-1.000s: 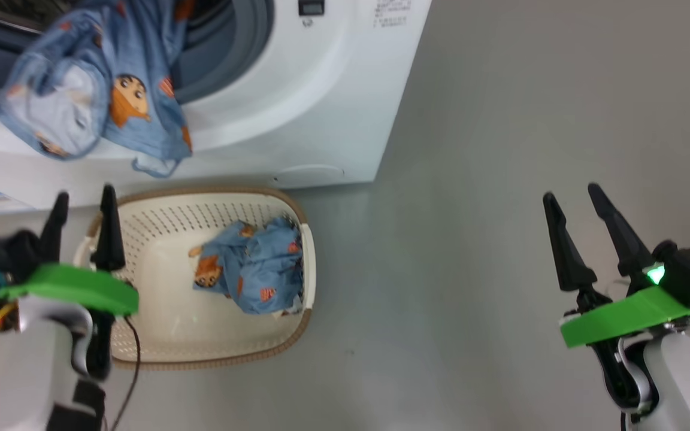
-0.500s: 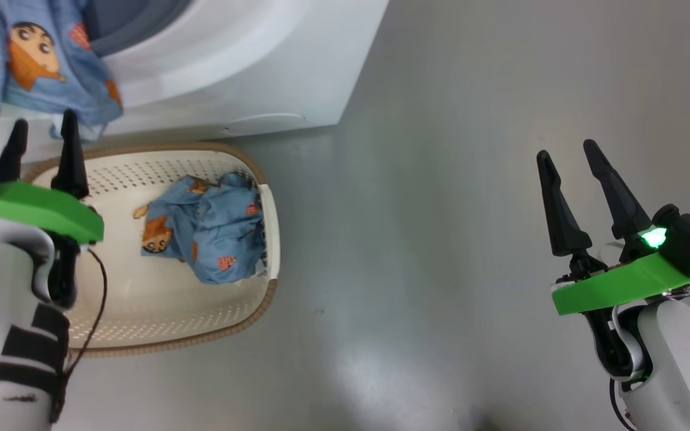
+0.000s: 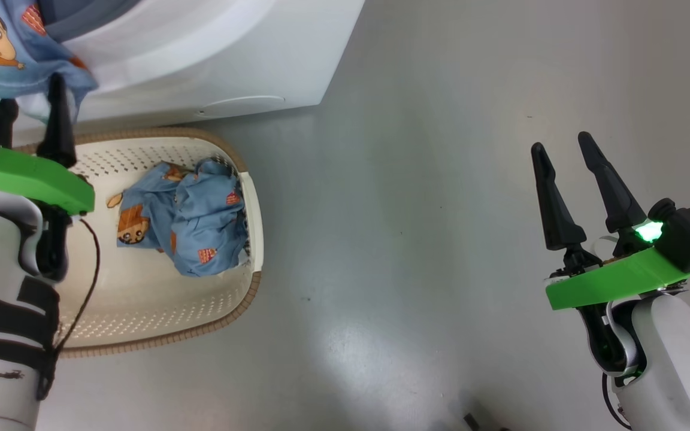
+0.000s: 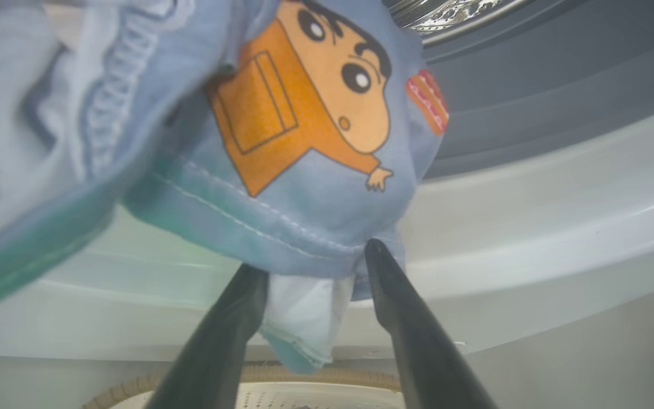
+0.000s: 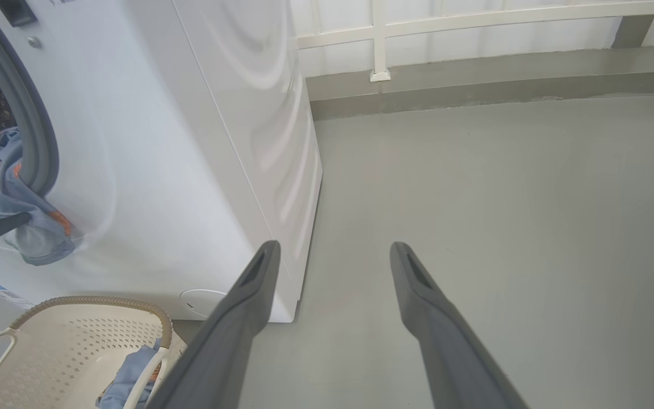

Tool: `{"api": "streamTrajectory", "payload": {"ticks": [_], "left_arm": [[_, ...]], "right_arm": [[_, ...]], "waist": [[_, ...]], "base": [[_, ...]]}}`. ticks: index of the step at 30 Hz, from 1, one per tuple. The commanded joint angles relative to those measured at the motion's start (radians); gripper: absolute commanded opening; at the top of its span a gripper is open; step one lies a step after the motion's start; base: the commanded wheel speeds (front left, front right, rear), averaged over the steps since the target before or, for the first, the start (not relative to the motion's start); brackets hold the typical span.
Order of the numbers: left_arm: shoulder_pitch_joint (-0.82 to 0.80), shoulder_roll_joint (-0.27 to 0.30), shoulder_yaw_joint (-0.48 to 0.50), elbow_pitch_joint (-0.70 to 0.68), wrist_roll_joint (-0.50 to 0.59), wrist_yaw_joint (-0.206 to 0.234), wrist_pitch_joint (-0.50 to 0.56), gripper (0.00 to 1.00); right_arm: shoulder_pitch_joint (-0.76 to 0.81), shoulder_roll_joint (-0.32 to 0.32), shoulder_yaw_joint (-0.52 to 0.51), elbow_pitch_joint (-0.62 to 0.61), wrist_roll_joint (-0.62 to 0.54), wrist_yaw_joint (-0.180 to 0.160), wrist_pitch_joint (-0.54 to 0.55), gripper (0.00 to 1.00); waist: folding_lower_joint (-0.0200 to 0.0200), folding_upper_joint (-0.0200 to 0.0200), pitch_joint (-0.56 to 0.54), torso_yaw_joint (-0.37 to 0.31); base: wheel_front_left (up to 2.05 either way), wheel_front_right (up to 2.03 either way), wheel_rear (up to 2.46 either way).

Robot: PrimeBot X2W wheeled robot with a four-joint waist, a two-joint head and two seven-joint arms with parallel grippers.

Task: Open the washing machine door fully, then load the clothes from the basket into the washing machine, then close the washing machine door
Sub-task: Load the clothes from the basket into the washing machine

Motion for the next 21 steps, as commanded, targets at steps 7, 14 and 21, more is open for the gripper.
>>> {"api": "streamTrajectory", "payload": {"ticks": [7,14,21], "left_arm": [[-0.02,0.057,0.034,-0.034,-0.019,-0.003,-0.006,0.0],[0.011,0.061,0.148,-0.06,0.046,0.015,-0.006,0.0],[0.032,0.054,0.241,-0.173,0.174,0.045,-0.006,0.0]], "right_arm": [[0.0,-0.002,0.002,-0.027,-0.01,0.004,-0.008,1.0],[0.002,0.005,-0.002,-0.026,-0.01,0.004,-0.008,1.0],[0.005,0.01,0.006,-0.024,-0.01,0.004,-0.008,1.0]], "waist": [[0.0,-0.0001,0.002,0.015],[0.0,-0.0001,-0.013,0.036],[0.0,-0.0001,-0.029,0.046]], "base": [[0.0,0.0,0.0],[0.0,0.0,0.0],[0.0,0.0,0.0]]}}
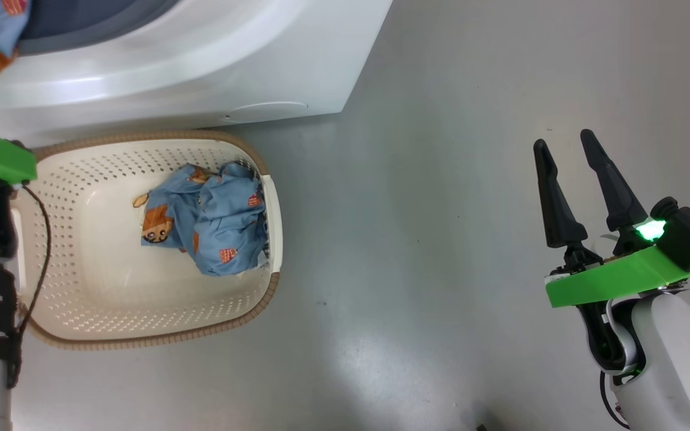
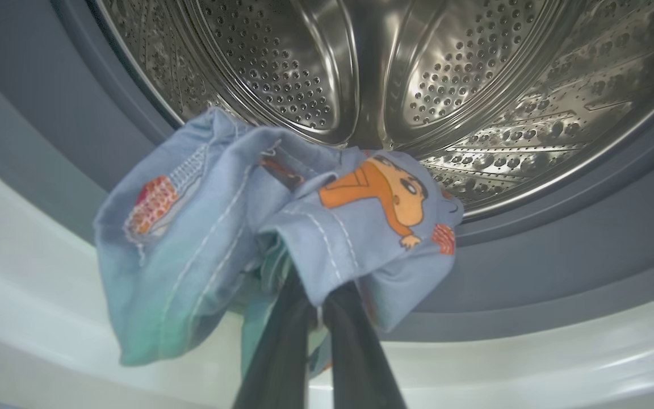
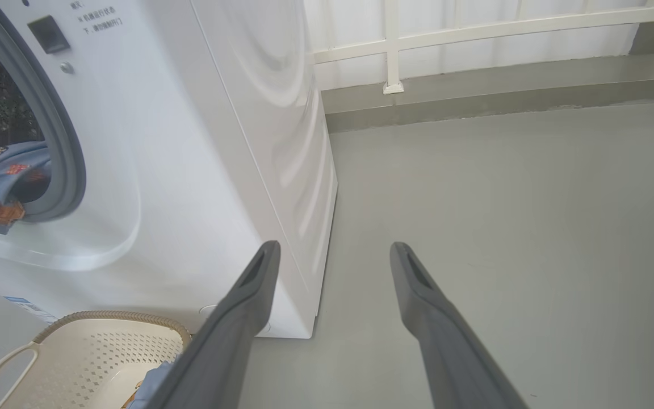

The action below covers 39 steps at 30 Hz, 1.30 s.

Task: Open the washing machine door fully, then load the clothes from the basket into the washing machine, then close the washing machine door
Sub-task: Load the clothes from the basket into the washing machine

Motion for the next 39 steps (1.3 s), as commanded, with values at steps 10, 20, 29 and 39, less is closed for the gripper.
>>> {"api": "streamTrajectory", "payload": {"ticks": [10,20,29,39], "left_arm": [[-0.105,0.051,0.038,0.037,0.111,-0.019,-0.006,0.0],[-0.319,0.056,-0.041,0.217,0.167,-0.032,0.007,0.0],[-0.497,0.09,-0.098,0.323,0.218,-0.024,0.002,0.0],[-0.504,0.152,-0.104,0.159,0.265,-0.016,-0.006,0.0]], "right_arm": [[0.01,0.015,0.033,-0.02,0.001,0.004,-0.008,1.0],[0.007,0.034,0.04,-0.016,0.006,0.004,-0.008,1.0],[-0.014,0.048,0.058,-0.017,0.012,0.004,-0.008,1.0],[-0.015,0.06,0.067,-0.017,0.016,0.004,-0.008,1.0]], "waist": [[0.0,0.0,0.002,-0.031],[0.0,0.0,0.024,-0.062],[0.0,0.0,0.06,-0.099],[0.0,0.0,0.082,-0.142]], "base": [[0.0,0.0,0.0],[0.0,0.0,0.0],[0.0,0.0,0.0],[0.0,0.0,0.0]]}}
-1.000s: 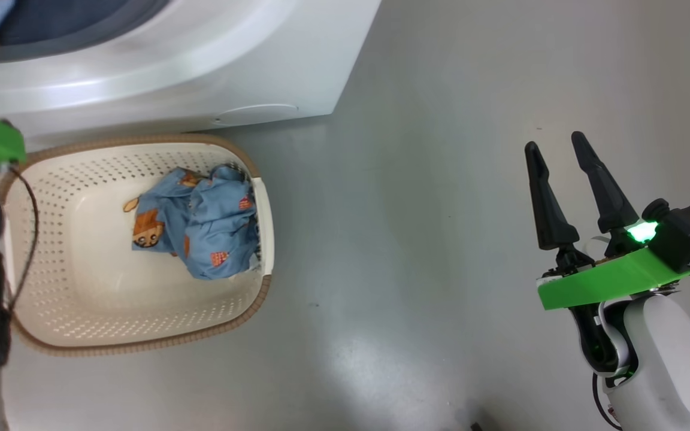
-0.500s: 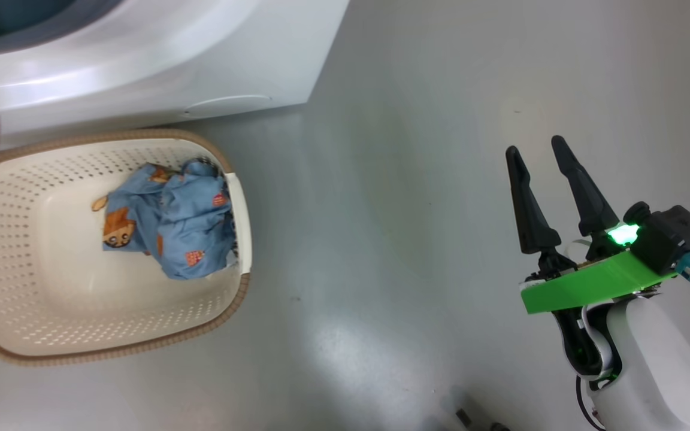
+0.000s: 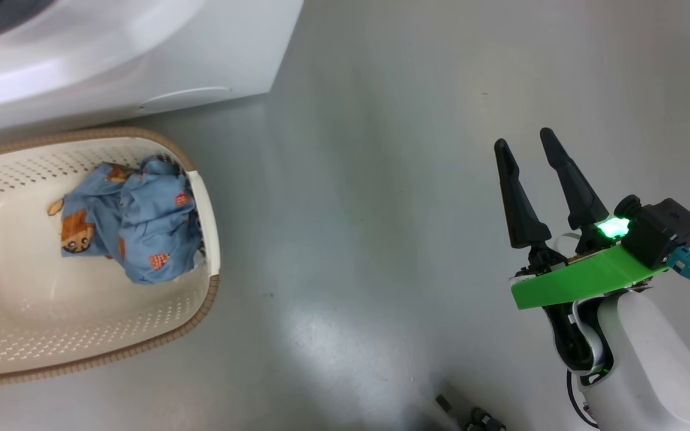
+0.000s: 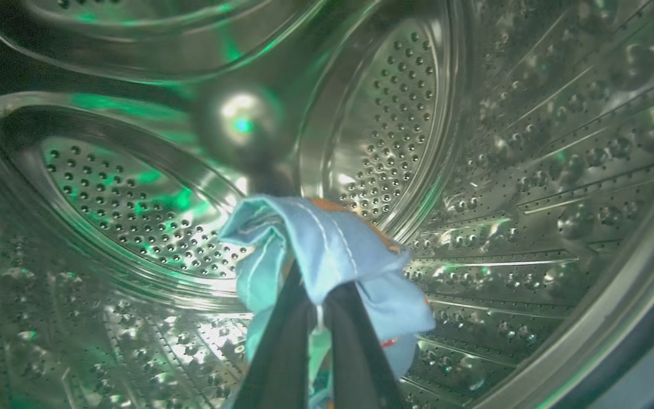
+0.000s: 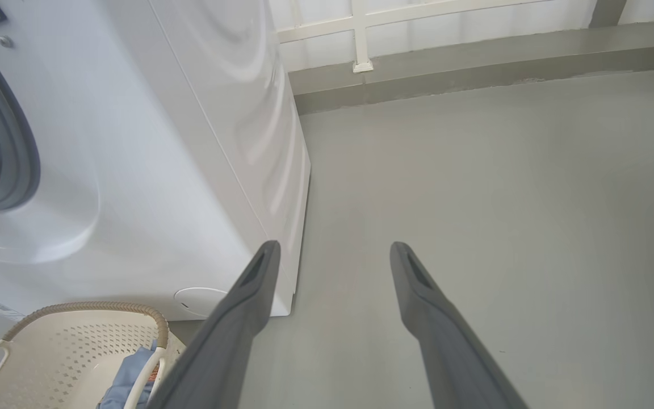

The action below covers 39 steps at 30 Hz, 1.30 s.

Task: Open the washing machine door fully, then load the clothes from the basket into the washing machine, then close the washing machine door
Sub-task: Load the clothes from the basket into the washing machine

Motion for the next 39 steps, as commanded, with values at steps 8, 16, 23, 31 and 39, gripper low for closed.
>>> {"api": "streamTrajectory", "payload": {"ticks": [8,16,23,31,39], "left_arm": [[-0.002,0.037,-0.009,0.14,0.013,-0.003,0.022,0.0],[-0.062,0.016,-0.034,0.265,0.009,0.001,0.141,0.82],[-0.055,0.009,-0.033,0.281,-0.01,-0.002,0.154,1.0],[-0.002,-0.025,-0.002,0.288,-0.07,-0.011,0.084,1.0],[0.1,-0.064,0.023,0.264,-0.129,-0.022,0.002,1.0]], "right_arm": [[0.011,0.002,0.017,-0.017,0.008,0.004,-0.008,1.0],[0.013,0.001,0.016,-0.013,0.009,0.004,-0.008,1.0],[0.014,-0.005,0.011,-0.014,0.008,0.004,-0.008,1.0],[0.022,-0.018,0.003,-0.012,0.005,0.004,-0.008,1.0],[0.039,-0.042,-0.007,-0.01,0.0,0.004,-0.008,1.0]], "waist": [[0.0,-0.0001,0.005,-0.001],[0.0,-0.0001,-0.016,0.013],[0.0,-0.0001,-0.028,0.021],[0.0,-0.0001,-0.061,0.047],[0.0,-0.0001,-0.121,0.087]], "base": [[0.0,0.0,0.0],[0.0,0.0,0.0],[0.0,0.0,0.0],[0.0,0.0,0.0],[0.0,0.0,0.0]]}}
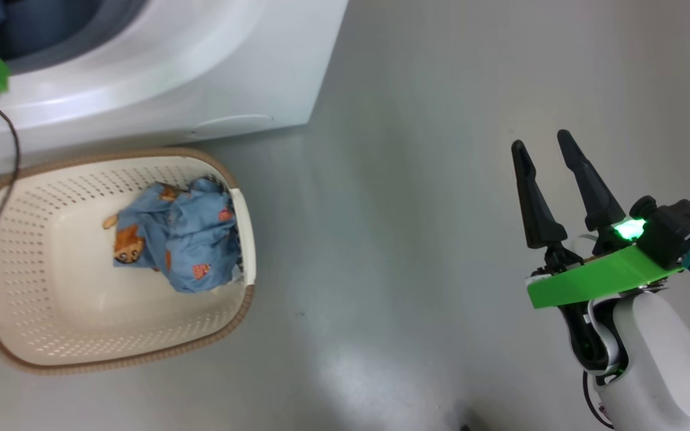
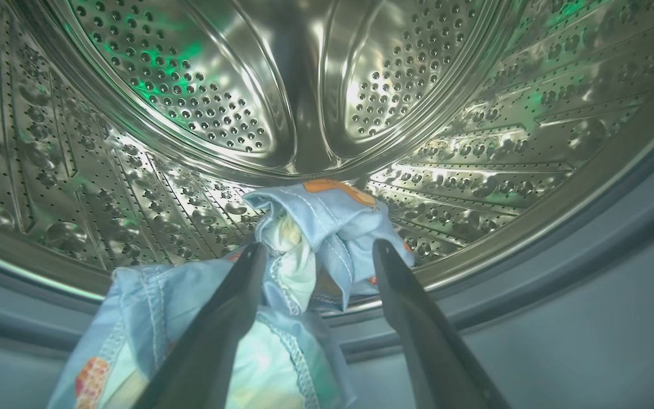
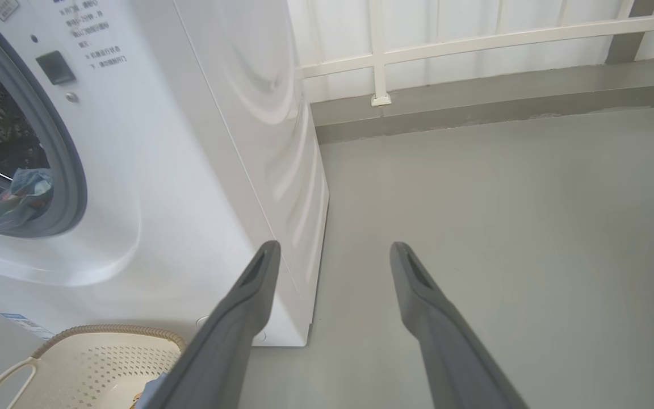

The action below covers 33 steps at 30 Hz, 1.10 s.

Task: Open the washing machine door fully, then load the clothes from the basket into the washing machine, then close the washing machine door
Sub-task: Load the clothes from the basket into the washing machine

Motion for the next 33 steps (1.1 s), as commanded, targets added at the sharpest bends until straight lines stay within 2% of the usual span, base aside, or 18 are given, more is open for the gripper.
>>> {"api": "streamTrajectory", "payload": {"ticks": [1,8,20,33], "left_arm": [[0.035,0.036,0.013,-0.037,-0.015,-0.004,-0.011,1.0],[0.206,0.026,0.052,-0.209,-0.045,-0.006,-0.015,1.0],[0.567,-0.032,0.148,-0.482,-0.019,-0.006,-0.016,1.0],[0.866,-0.093,0.195,-0.675,0.003,-0.006,-0.016,1.0]], "right_arm": [[0.034,-0.016,0.011,-0.016,-0.001,0.004,-0.008,1.0],[0.06,-0.038,0.008,-0.011,-0.002,0.004,-0.008,1.0],[0.138,-0.084,0.001,0.003,-0.001,0.004,-0.008,1.0],[0.225,-0.118,-0.024,0.007,0.002,0.004,-0.008,1.0]], "waist": [[0.0001,-0.0001,-0.032,0.024],[0.0001,-0.0001,-0.104,0.055],[0.0001,-0.0001,-0.259,0.103],[0.0001,-0.0001,-0.375,0.159]], "base": [[0.0,0.0,0.0],[0.0,0.0,0.0],[0.0,0.0,0.0],[0.0,0.0,0.0]]}}
